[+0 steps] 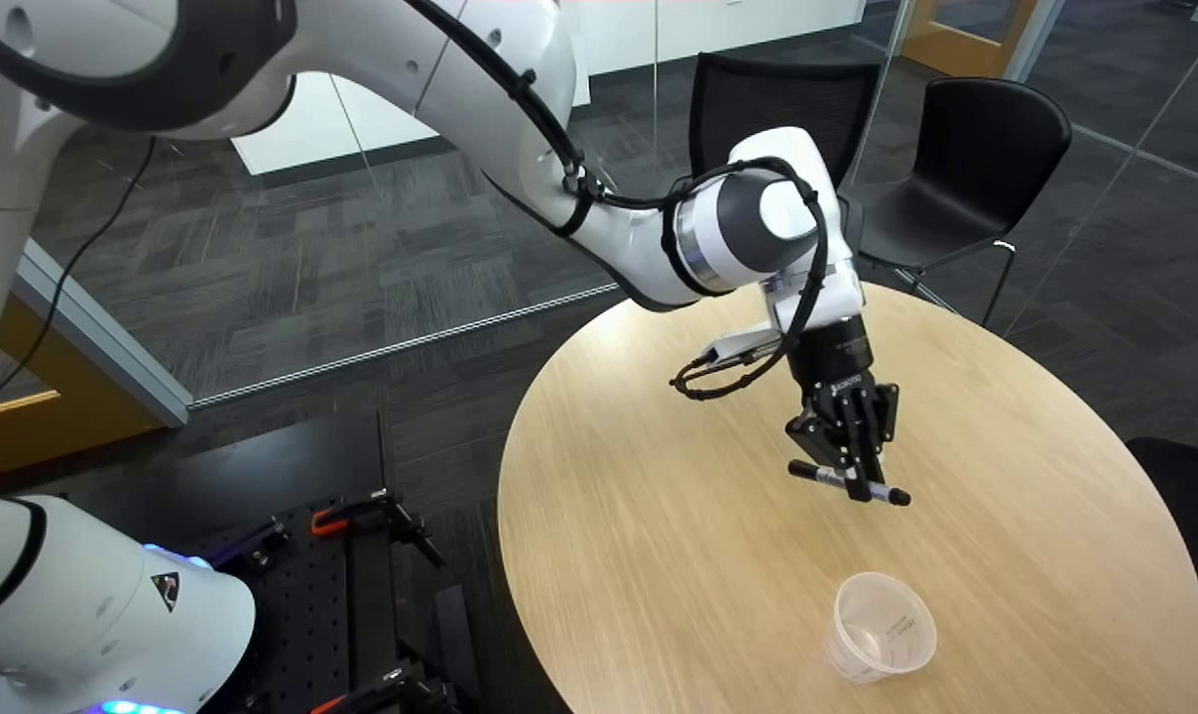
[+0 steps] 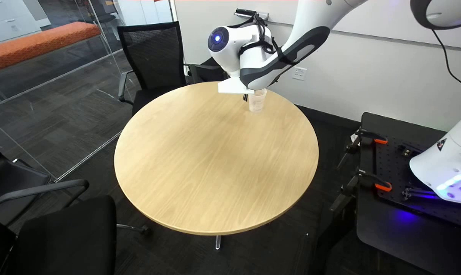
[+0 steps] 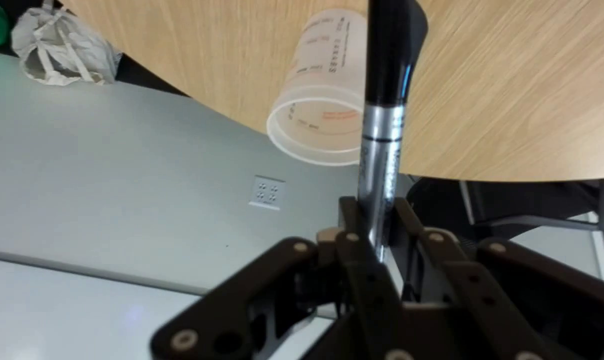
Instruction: Put the marker in the cup
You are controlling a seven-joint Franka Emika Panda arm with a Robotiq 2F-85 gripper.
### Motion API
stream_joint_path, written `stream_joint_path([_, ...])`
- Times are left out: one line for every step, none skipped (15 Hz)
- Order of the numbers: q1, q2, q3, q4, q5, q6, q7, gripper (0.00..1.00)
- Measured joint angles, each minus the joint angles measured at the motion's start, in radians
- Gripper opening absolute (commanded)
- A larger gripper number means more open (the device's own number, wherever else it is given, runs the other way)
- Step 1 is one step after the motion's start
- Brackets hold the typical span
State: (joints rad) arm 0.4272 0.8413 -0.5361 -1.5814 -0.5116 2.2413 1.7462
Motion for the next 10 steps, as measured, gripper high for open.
stream_joint_path([-0.001, -0.003, -0.002, 0.000, -0.027, -0.041, 0.050, 0.05])
stream_joint_path([-0.003, -0.007, -0.003, 0.000, -0.051, -0.086, 0.097, 0.05])
stream_joint_path([-0.004, -0.011, -0.003, 0.001, -0.075, -0.135, 0.144, 0.05])
stream_joint_path([-0.008, -0.014, -0.001, 0.003, -0.097, -0.184, 0.187, 0.05])
stream_joint_path([-0.013, -0.018, 0.003, 0.005, -0.119, -0.234, 0.228, 0.05])
stream_joint_path([-0.021, -0.020, 0.008, 0.009, -0.141, -0.285, 0.264, 0.05])
stream_joint_path([-0.031, -0.021, 0.016, 0.016, -0.162, -0.332, 0.295, 0.05])
stream_joint_path([-0.046, -0.021, 0.027, 0.024, -0.187, -0.374, 0.322, 0.19])
stream_joint_path([-0.064, -0.021, 0.043, 0.031, -0.211, -0.404, 0.334, 0.19])
stream_joint_path([-0.082, -0.021, 0.056, 0.036, -0.226, -0.418, 0.342, 0.19])
